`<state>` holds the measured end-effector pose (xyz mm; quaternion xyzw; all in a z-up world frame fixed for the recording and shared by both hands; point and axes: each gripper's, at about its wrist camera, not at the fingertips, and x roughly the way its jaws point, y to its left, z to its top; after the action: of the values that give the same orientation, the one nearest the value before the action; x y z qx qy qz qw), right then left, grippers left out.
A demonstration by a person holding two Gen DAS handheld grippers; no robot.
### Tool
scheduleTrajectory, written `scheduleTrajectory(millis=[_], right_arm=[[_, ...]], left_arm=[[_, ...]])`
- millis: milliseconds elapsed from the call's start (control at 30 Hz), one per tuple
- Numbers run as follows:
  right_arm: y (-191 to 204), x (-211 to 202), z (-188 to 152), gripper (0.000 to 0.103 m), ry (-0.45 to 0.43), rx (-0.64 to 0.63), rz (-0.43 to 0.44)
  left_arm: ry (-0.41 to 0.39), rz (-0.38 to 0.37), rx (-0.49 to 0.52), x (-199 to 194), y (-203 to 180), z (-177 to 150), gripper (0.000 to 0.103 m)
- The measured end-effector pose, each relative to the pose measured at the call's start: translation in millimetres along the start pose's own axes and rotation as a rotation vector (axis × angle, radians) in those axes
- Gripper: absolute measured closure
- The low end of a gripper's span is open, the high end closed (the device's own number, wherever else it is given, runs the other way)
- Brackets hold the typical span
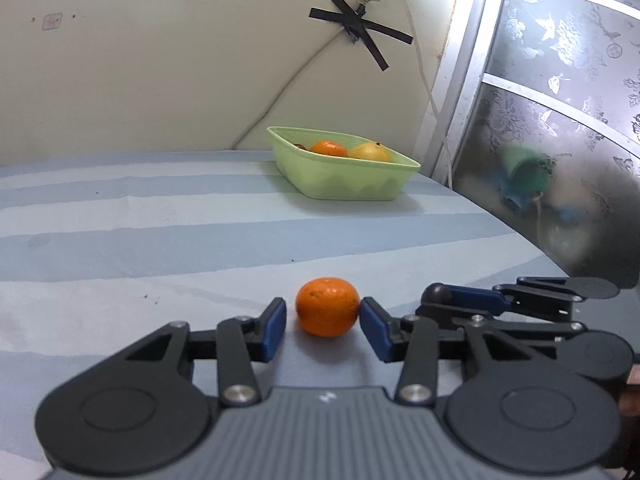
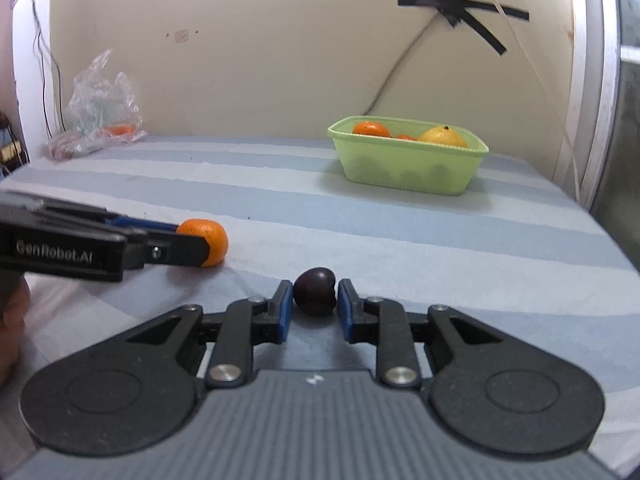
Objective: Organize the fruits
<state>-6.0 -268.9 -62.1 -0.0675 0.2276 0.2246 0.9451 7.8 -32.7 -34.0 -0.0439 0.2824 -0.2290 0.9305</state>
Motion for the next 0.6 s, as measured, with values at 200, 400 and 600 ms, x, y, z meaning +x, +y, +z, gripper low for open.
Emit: scheduleTrajectory(millis=[200,400,600], right_arm=[[-3.1,0.4,0.3,0.074,-0.001,0.008,0.002],[-0.7,-0.9,-0.3,0.073,-0.001,0.009,0.000],[-0.3,-0.8,-0.4,0.073,-0.001,0.011,0.001]], left_arm=[[-0.008,0.017,0.010,1.5,-3.3,-0.6,0.058],[-0.022,0.021,0.017,-1.4,-4.7,-2.2,0.058],[-0.020,0.019,0.021,-1.9,-4.6,-1.8,0.058]])
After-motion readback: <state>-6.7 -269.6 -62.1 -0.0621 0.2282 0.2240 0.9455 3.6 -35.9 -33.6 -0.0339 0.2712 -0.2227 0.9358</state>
